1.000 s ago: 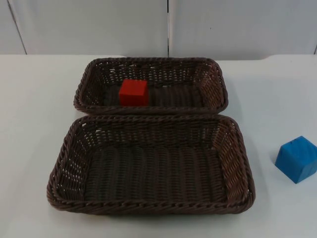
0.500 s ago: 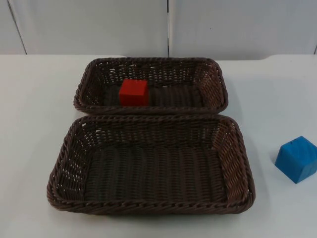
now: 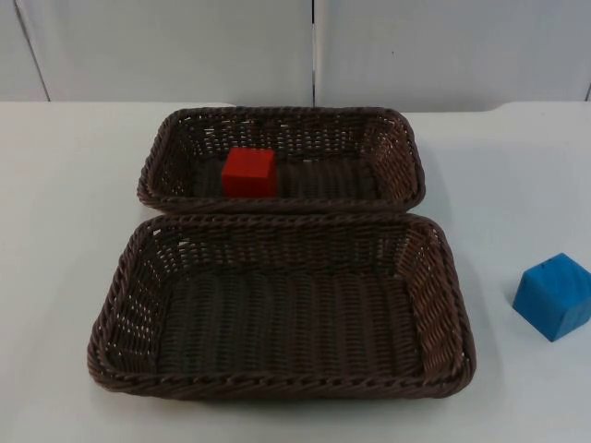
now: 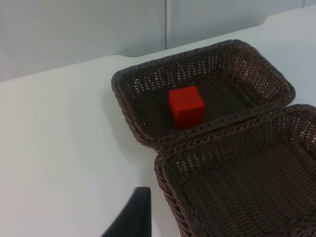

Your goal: Pick up one cube with the left hand and place it into the upper basket. Pick up one cube with the right hand and place it into the lower basket.

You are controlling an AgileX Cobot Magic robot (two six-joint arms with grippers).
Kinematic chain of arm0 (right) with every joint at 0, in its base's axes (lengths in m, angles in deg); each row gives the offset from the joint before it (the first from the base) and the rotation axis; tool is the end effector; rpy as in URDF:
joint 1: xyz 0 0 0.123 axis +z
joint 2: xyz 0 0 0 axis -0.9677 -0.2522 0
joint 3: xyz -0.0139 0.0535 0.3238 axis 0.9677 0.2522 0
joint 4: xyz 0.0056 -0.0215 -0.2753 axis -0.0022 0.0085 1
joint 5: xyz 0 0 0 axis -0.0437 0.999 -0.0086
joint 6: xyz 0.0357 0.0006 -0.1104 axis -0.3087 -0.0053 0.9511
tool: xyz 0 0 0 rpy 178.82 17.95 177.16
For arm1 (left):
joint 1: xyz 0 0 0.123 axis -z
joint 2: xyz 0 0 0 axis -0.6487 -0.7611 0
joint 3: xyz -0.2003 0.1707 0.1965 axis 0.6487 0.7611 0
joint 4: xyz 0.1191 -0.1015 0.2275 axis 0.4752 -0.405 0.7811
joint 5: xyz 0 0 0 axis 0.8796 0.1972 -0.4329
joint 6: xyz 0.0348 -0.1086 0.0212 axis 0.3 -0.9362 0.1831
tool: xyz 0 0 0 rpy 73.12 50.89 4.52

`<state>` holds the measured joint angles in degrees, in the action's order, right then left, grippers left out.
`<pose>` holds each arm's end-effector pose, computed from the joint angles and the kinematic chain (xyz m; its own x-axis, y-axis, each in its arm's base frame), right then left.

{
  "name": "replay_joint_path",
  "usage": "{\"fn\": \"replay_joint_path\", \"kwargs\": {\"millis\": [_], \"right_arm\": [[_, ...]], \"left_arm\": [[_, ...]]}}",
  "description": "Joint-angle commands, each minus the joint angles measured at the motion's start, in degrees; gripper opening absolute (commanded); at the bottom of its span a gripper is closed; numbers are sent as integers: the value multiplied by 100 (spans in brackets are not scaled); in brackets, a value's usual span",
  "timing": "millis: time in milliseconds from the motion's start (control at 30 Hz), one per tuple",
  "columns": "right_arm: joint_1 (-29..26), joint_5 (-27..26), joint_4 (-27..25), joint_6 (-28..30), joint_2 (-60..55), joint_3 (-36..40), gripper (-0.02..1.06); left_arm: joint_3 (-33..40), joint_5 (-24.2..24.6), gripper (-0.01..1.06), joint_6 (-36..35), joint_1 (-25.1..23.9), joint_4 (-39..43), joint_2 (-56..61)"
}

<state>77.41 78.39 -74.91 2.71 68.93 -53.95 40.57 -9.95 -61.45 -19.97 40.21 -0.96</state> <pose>0.0004 -0.0052 0.3030 -0.4550 0.0024 -0.8905 0.0136 0.9999 -0.0043 0.1014 -0.0428 0.3351 -0.4491 0.1615 -0.8787 0.3796 0.9248 -0.0241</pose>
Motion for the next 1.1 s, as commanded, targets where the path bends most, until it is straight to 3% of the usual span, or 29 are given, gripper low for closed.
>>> {"fn": "replay_joint_path", "kwargs": {"millis": [0, 533, 800, 1067], "right_arm": [[-15, -225, -52, -4, -582, -247, 85], [-15, -850, -133, 213, -3759, -1154, 85], [-15, -1466, -700, 752, -5531, -1659, 83], [-15, -1694, -1424, 1424, -6746, -1874, 83]], "left_arm": [[20, -34, 105, -54, 30, 26, 27], [20, -22, 105, -54, 30, 10, 27], [20, 0, 105, -54, 30, 13, 27], [20, 2, 105, -54, 30, 13, 27]]}}
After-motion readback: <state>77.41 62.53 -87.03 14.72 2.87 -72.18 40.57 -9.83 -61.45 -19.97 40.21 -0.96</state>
